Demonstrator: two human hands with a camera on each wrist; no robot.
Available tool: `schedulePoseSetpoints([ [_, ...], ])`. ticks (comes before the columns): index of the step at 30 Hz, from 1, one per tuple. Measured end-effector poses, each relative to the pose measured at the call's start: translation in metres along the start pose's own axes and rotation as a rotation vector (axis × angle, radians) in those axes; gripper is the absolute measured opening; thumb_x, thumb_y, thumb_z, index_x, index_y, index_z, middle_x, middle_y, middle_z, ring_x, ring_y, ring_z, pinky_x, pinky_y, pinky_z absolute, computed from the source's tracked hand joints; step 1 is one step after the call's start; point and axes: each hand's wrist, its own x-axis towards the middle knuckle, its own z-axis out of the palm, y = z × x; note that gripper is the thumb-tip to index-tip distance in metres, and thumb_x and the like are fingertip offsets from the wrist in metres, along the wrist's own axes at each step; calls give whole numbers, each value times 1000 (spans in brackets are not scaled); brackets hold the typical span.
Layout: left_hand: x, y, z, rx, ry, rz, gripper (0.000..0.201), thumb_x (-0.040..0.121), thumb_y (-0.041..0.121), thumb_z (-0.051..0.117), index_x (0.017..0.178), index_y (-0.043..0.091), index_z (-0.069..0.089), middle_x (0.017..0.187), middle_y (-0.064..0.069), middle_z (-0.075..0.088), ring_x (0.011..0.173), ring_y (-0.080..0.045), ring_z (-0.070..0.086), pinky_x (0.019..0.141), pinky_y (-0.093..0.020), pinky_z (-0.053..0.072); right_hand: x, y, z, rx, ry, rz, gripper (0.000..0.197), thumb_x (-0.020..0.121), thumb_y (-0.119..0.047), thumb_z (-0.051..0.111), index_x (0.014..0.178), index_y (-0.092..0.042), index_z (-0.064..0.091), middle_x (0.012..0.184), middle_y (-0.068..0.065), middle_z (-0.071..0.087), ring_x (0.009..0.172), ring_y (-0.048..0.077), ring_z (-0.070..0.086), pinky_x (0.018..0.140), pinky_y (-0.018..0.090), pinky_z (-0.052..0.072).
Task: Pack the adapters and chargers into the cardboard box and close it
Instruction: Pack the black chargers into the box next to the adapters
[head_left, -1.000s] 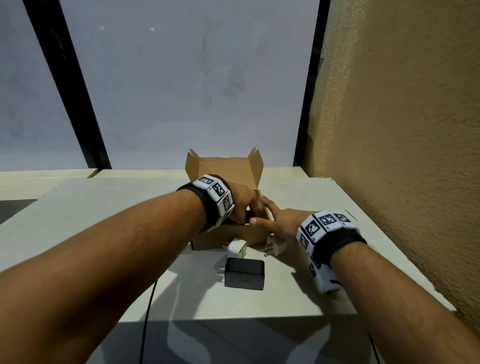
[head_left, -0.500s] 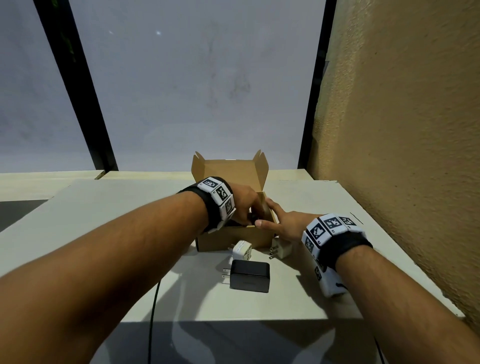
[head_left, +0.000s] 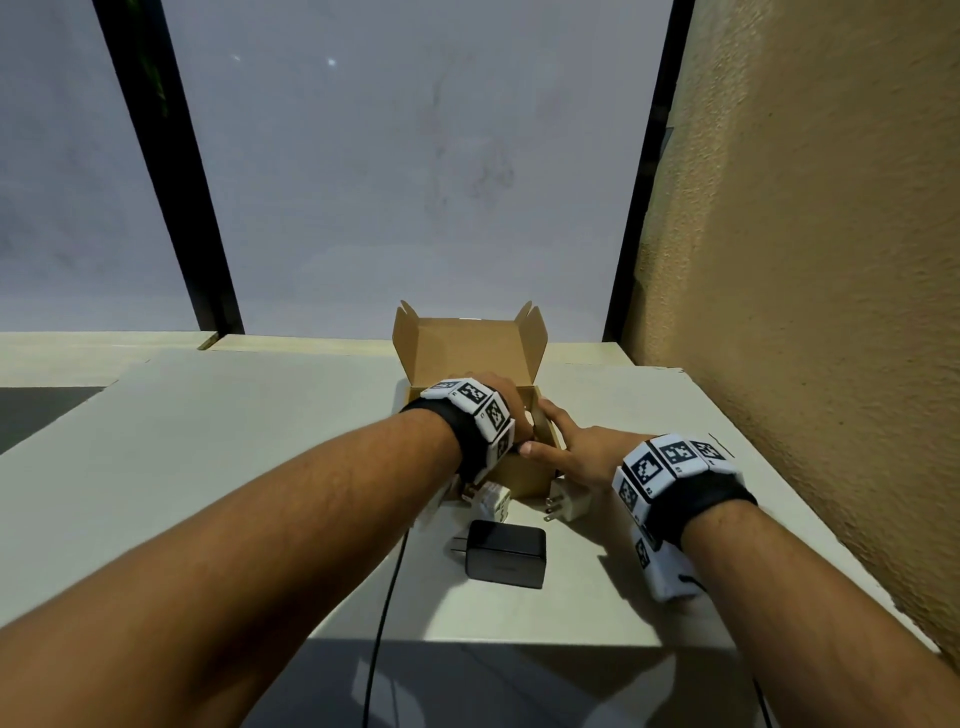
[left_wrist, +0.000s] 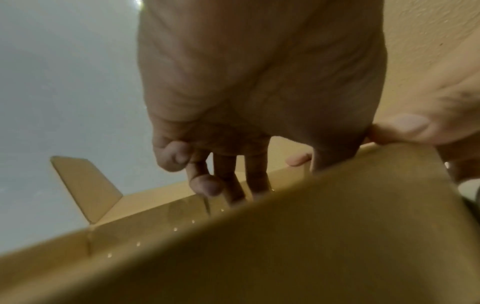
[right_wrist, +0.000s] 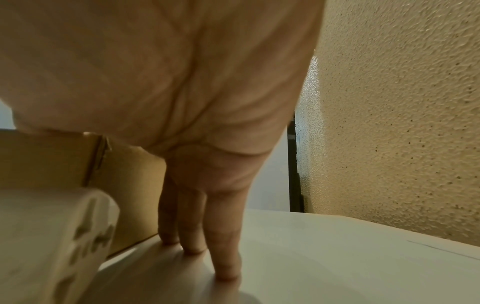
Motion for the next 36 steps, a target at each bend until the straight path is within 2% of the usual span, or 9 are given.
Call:
schedulePoseSetpoints([
  [2, -2, 1, 0, -52, 20, -12, 38, 90, 35, 60, 117, 9, 63, 83, -5, 56, 113, -25, 61, 82, -30, 46, -1, 0, 0, -5, 3, 1, 81, 89, -65, 34, 152, -31, -4, 149, 16, 39, 133, 34, 42, 110, 37, 28],
  [4, -2, 7, -2, -95, 8, -36, 30, 86, 39, 64, 101, 13, 66, 76, -2, 52, 108, -25, 63, 87, -30, 50, -1, -1, -1, 8, 1, -6, 80, 90, -64, 34, 152, -31, -4, 148, 17, 41, 131, 34, 44, 109, 37, 29],
  [8, -4, 9, -15, -267, 35, -109, 43, 71, 51, 74, 68, 12, 55, 70, -3, 59, 73, -20, 62, 68, -29, 53, -1, -1, 0, 31, 4, -7, 80, 90, -64, 36, 152, -32, -3, 142, 19, 48, 126, 34, 50, 107, 38, 34],
  [12, -5, -8, -30, -320, 62, -45, 50, 77, 48, 73, 107, 8, 68, 105, -5, 71, 97, -21, 67, 81, -31, 55, 0, -1, 0, 18, -4, -13, 81, 87, -68, 34, 151, -35, -3, 136, 20, 53, 118, 35, 55, 103, 39, 40],
  [15, -8, -24, -37, -361, 64, 48, 59, 80, 43, 70, 133, 21, 55, 118, 1, 66, 104, -19, 62, 91, -30, 49, -2, -2, 0, -6, -6, 11, 81, 88, -68, 31, 151, -34, -5, 138, 19, 51, 121, 34, 54, 103, 38, 37],
  [19, -14, -35, -35, -376, 22, 178, 29, 79, 24, 71, 107, 27, 70, 82, 8, 63, 79, -13, 58, 68, -23, 45, -5, -2, -1, -13, 3, 10, 81, 88, -69, 30, 152, -32, -3, 143, 17, 47, 127, 34, 49, 106, 39, 33],
  [25, -10, -28, -17, -325, -66, 256, 29, 73, 10, 77, 97, 20, 66, 97, -2, 68, 83, -17, 58, 69, -26, 46, -5, -1, -1, -5, 14, 2, 83, 87, -70, 31, 152, -31, -2, 140, 17, 50, 127, 33, 49, 106, 38, 33],
  [28, -10, -23, -20, -228, -85, 351, 42, 74, 8, 75, 111, 22, 61, 99, 3, 59, 88, -16, 53, 77, -30, 46, -3, -2, -1, 23, 10, -10, 80, 87, -69, 34, 151, -32, 1, 131, 18, 57, 118, 33, 56, 102, 38, 39],
  [36, -9, -13, -22, -48, -18, 438, 41, 78, 19, 76, 117, 21, 63, 112, -1, 65, 102, -20, 58, 90, -35, 51, -6, -4, -2, 18, 6, -14, 81, 88, -67, 33, 151, -27, 4, 124, 19, 61, 113, 32, 58, 98, 37, 40],
])
